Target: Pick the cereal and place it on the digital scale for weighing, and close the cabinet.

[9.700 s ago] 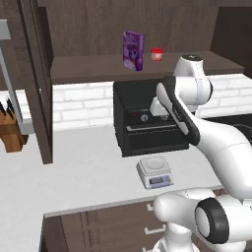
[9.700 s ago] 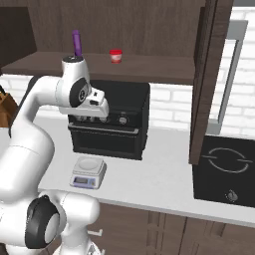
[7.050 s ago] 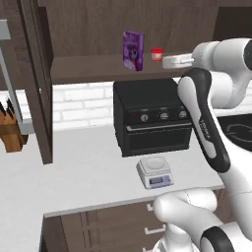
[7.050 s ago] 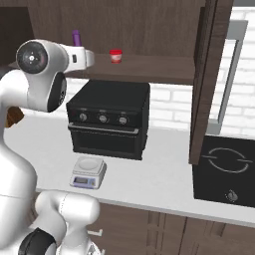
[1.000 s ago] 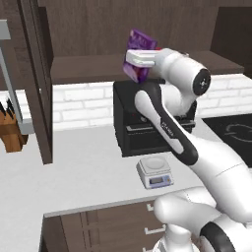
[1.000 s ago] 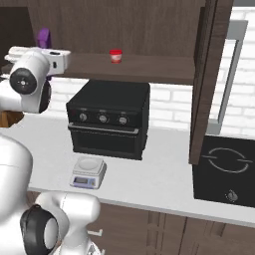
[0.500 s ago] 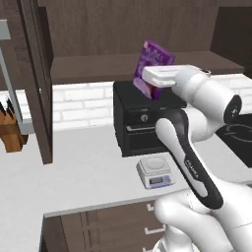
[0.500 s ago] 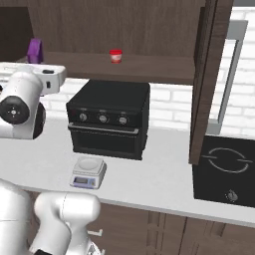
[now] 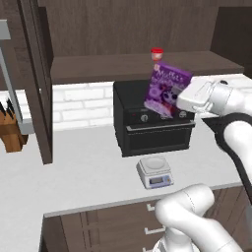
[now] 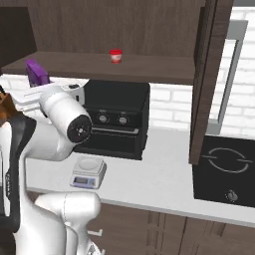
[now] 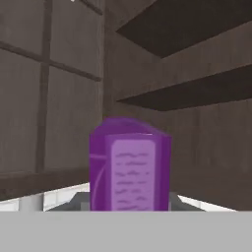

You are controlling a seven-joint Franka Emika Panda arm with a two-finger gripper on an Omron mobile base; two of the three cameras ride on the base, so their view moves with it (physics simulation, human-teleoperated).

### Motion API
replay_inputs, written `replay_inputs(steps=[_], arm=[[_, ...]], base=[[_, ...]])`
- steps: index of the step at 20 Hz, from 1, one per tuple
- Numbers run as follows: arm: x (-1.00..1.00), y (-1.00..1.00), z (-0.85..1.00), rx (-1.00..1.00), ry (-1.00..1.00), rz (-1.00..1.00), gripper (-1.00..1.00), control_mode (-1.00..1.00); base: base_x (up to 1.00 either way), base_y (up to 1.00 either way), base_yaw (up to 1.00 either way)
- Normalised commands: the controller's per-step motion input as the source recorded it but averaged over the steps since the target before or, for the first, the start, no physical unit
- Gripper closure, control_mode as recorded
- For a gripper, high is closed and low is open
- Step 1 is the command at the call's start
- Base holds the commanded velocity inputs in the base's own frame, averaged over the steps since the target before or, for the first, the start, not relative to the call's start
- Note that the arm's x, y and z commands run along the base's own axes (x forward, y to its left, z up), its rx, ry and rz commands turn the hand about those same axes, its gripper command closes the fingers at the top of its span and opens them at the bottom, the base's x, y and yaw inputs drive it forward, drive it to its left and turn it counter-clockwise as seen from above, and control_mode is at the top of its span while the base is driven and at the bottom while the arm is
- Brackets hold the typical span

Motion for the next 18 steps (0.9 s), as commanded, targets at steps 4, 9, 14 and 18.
replay_inputs(steps=[4,9,14,18], arm=[[0.0,-0.06,-0.56,-0.12,-0.11,0.27,1.0,-1.0],[0.0,-0.19,-0.57,-0.09,0.0,0.25,1.0,-1.0],[0.0,-0.21,-0.55,-0.08,0.02,0.2,1.0,-1.0],[0.04,-0.1,-0.54,-0.08,0.02,0.12,1.0,-1.0]], base=[[0.0,0.0,0.0],[0.0,0.0,0.0],[0.0,0.0,0.0],[0.0,0.0,0.0]])
